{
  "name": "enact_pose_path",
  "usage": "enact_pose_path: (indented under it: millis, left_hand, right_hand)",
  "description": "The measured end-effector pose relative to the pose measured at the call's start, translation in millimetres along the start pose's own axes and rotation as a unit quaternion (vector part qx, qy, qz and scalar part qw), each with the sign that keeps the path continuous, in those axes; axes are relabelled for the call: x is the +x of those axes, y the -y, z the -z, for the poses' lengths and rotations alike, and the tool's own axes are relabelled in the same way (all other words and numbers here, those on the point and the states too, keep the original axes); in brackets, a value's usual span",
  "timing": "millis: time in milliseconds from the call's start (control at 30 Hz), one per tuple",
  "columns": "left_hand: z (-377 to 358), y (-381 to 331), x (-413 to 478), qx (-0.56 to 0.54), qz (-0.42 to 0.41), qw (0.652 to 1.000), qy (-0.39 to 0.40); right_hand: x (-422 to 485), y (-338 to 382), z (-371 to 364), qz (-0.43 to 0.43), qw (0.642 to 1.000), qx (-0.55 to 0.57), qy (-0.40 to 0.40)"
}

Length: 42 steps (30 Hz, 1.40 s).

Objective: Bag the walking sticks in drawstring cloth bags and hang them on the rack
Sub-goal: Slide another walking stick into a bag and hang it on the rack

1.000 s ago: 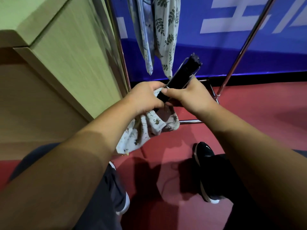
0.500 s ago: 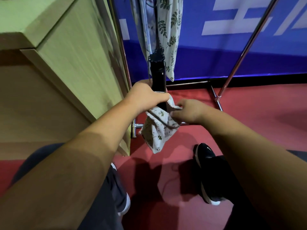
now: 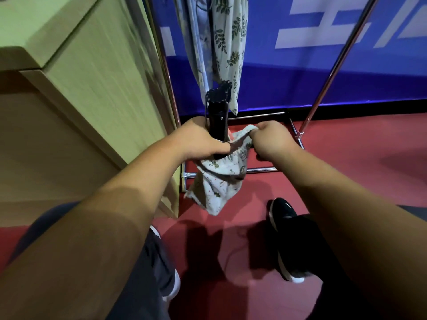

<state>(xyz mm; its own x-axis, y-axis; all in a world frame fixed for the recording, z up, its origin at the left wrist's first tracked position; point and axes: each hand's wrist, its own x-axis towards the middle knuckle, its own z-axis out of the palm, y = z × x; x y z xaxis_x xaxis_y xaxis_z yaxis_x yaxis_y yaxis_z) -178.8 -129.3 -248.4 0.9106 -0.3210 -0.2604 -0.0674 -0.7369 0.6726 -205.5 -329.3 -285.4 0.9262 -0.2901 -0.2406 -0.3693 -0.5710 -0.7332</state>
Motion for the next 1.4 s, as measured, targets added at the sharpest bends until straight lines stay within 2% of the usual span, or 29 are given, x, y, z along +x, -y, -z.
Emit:
enact_pose_path:
  millis: [100,167,233,333,433,600,700,900,1167,1300,1400]
  left_hand:
    - [7,-1,-2,0.001,0.006,1.0,-0.02]
    - [8,0,-2,0.012,0.0,0.999,-0.034]
    - [7,1,0,0.022,0.011,0.999,-0.038]
    - [1,-1,0,0.062,0.045,0.997,-0.027]
    - [-3,-4,3,0.092,0.03,0.995,-0.019]
    - [1,0,9,0.028,0.029,0.999,-0.013]
    - [6,5,14,0.05,-0.008,0.999,0.002]
    - [3,12,16,0.089,-0.078,0.993,0.03]
    - [4,21,18,0.131,-0.092,0.986,0.055]
    - [7,23,18,0.043,-0.103,0.992,0.06]
    - [12,21,19,0.031,-0.1,0.993,0.059]
  right_hand:
    - [2,1,10,-0.031,0.998,0.023,-0.041]
    - [1,4,13,-0.022,0.998,0.033,-0.053]
    - [-4,12,10,0.008,0.997,0.071,-0.036]
    - [-17,26,-1,0.048,0.973,0.222,0.033]
    - [-21,28,-8,0.045,0.961,0.268,0.049]
    - [-10,20,-3,0.003,0.976,0.213,0.053]
    - [-11,16,-6,0.029,0.986,0.151,0.067]
    - [-15,18,-4,0.069,0.983,0.137,0.102]
    - [-8,6,-4,0.076,0.981,0.112,0.14]
    - [-9,2,-2,0.079,0.971,0.11,0.196]
    - [-10,5,1,0.091,0.969,0.094,0.211]
